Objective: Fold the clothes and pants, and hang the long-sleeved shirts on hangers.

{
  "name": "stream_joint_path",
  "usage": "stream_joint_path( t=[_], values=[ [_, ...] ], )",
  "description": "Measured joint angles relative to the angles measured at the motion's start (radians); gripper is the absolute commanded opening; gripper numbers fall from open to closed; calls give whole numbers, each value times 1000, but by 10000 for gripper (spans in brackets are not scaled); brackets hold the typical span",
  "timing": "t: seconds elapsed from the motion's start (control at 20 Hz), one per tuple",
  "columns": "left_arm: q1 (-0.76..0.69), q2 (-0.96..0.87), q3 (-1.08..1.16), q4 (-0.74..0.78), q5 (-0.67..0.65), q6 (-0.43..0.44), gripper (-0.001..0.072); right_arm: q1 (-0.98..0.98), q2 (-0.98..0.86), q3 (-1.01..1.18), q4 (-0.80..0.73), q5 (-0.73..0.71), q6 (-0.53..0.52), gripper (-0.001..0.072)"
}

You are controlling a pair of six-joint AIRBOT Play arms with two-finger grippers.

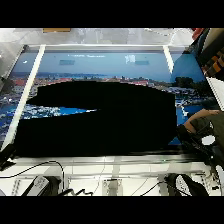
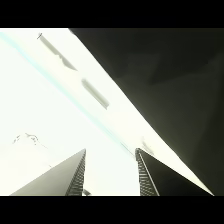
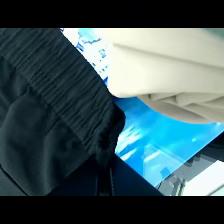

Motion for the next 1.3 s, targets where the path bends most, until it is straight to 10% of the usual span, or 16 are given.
stream_joint_path(
  t=[1.1, 1.25, 1.3],
  values=[
    [145, -188, -53, -247, 336, 111, 406, 0, 0, 0, 0, 10, 0, 23],
    [145, -204, -54, -250, 377, 137, 33, 0, 0, 5, -2, 23, 0, 23],
    [145, -207, -55, -249, 382, 152, 13, 0, 0, 13, -5, 35, -2, 23]
  ],
)
